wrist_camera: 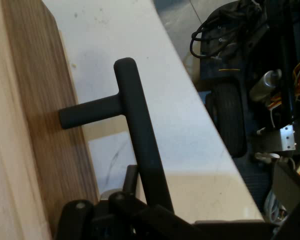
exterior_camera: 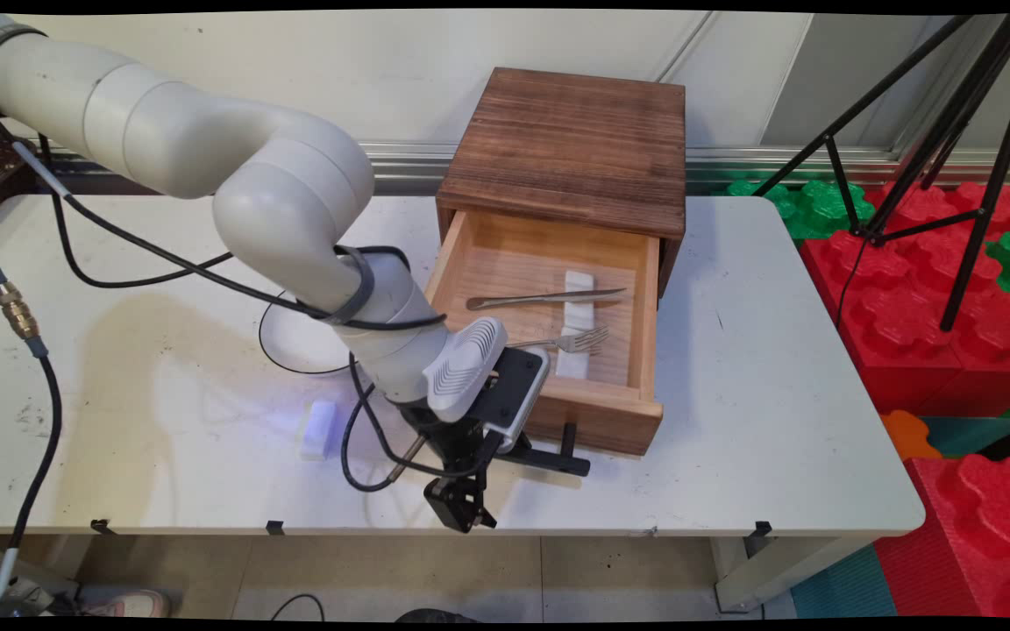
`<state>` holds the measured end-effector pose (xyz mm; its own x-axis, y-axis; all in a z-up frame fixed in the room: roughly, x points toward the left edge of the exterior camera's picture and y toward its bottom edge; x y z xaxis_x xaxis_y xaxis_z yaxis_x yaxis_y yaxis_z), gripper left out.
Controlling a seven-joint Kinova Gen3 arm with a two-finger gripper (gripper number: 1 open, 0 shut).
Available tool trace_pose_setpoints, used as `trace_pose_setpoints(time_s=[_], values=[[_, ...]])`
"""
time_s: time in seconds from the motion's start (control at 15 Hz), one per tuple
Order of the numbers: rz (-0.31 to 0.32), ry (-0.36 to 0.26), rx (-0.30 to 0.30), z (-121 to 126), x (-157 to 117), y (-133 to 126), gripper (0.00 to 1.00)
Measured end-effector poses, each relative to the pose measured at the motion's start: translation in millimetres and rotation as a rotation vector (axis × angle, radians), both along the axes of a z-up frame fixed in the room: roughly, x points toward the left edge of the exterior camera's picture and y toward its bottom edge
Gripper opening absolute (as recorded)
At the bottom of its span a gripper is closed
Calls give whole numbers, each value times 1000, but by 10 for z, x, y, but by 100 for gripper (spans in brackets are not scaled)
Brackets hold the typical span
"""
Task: Open the drawer
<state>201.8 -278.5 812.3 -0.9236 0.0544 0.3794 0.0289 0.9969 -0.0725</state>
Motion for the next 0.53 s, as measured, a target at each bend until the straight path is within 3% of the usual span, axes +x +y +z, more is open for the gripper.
trace_pose_setpoints(time_s=[0.53], values=[[-11,11,16,16,-48,197,100]])
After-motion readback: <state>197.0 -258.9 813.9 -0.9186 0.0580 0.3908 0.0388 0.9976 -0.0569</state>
